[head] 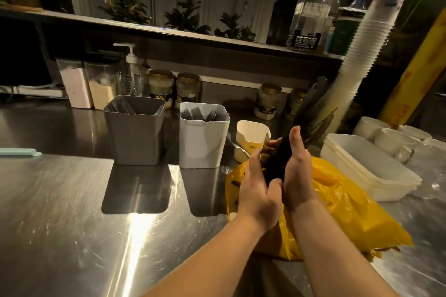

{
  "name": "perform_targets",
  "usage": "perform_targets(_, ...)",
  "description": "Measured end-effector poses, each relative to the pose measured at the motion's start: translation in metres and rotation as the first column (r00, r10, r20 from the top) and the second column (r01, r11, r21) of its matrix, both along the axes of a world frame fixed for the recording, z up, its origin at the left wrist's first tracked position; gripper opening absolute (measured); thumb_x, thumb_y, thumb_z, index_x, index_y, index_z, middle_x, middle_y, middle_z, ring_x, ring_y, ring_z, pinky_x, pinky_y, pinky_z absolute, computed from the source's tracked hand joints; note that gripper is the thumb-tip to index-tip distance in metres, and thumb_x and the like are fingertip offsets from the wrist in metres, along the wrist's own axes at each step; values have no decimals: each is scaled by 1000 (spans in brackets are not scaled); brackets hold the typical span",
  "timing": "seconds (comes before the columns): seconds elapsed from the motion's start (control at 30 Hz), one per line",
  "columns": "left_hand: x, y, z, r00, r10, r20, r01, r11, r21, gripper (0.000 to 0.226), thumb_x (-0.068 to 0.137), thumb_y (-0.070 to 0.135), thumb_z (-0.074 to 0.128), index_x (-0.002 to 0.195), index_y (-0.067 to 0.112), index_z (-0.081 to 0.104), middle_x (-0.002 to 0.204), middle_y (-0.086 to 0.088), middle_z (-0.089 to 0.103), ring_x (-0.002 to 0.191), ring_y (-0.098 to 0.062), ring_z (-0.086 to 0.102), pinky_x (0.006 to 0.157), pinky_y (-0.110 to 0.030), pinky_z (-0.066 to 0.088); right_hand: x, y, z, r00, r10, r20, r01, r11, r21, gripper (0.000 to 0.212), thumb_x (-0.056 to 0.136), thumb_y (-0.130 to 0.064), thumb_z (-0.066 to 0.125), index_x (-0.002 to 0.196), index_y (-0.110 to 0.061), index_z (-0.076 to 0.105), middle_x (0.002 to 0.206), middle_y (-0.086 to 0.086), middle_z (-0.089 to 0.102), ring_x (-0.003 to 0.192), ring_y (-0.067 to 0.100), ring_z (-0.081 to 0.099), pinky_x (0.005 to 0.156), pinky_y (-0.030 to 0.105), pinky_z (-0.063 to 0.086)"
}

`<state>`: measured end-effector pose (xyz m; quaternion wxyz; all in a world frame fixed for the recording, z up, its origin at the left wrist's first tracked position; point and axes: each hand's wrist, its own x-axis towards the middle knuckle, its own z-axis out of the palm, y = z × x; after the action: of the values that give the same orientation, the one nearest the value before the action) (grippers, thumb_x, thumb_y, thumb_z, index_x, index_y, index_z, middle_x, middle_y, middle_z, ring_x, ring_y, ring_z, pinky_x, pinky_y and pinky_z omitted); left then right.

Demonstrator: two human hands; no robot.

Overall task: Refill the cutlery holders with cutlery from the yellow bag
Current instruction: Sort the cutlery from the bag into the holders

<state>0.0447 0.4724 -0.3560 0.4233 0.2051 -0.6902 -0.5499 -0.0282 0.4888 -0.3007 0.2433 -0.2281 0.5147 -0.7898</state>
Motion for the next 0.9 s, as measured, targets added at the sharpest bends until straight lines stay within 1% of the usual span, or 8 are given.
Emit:
perform_targets(0.1, 1, -5, 4, 1000, 3, -24, -3, 1000, -11, 68, 83, 27, 53, 142, 50, 28, 136, 8, 53, 125, -13, 54, 102, -43, 54, 3, -2, 16, 998, 45, 41, -48, 997, 67, 53, 89, -55, 64, 118, -11, 64, 98, 9, 74, 91, 26, 75, 66, 29, 59)
perform_targets(0.23, 0, -15, 15, 992, 122, -42, -125, 990, -66, 66, 79, 28, 55, 142, 30, 35, 128, 0, 56, 112, -5, 56, 89, -11, 50, 8, -5, 27, 995, 81, -65, -73, 990, 121, 35, 93, -44, 65, 106, -12, 67, 95, 7, 73, 91, 21, 74, 73, 29, 60)
perform_targets(0.3, 0, -20, 12, 988, 146, -46, -148, 987, -64, 64, 76, 37, 55, 137, 28, 41, 125, 0, 58, 111, -6, 57, 90, -17, 50, 13, -3, 24, 993, 98, -66, -89, 988, 129, 30, 92, -40, 67, 105, -14, 67, 96, 6, 72, 94, 21, 72, 77, 31, 60)
perform_targets(0.5, 8, -17, -8, 994, 98, -48, -101, 992, -70, 52, 84, 22, 63, 132, 38, 50, 127, 8, 59, 122, -10, 56, 107, -40, 49, 16, 0, -3, 982, 155, -112, -148, 987, 66, 101, 50, -82, 76, 120, -9, 65, 110, 12, 72, 104, 28, 71, 80, 35, 60)
perform_targets(0.6, 13, -19, -16, 994, 108, -12, -109, 993, -50, 42, 88, 35, 62, 127, 47, 52, 127, 10, 61, 120, -11, 58, 104, -35, 50, 11, 2, -16, 962, 216, -169, -212, 976, 45, 110, 46, -89, 73, 127, -15, 61, 118, 13, 70, 111, 27, 69, 92, 43, 58)
perform_targets(0.7, 17, -13, -11, 995, 98, 36, -98, 995, -3, 29, 95, 34, 60, 115, 54, 54, 117, 18, 66, 113, -6, 63, 101, -29, 53, 11, 1, -25, 934, 234, -269, -218, 972, 89, 109, 51, -89, 70, 132, -17, 57, 118, 11, 72, 111, 24, 69, 86, 31, 58)
perform_targets(0.77, 15, -14, -8, 997, 46, 56, -51, 993, 105, 17, 94, 38, 63, 106, 49, 58, 117, 8, 69, 114, -11, 63, 103, -39, 52, 15, 0, -24, 928, 220, -300, -187, 973, 135, 100, 54, -90, 66, 123, -17, 63, 111, 7, 75, 106, 19, 71, 83, 25, 58)
perform_targets(0.9, 20, -18, 2, 981, -118, 153, 90, 980, 179, 20, 106, 20, 47, 123, 29, 52, 136, -2, 56, 132, -25, 54, 101, -27, 47, 14, -1, -16, 958, 197, -208, -161, 970, 180, 44, 86, -56, 58, 102, -17, 71, 95, 2, 78, 92, 15, 74, 76, 24, 58)
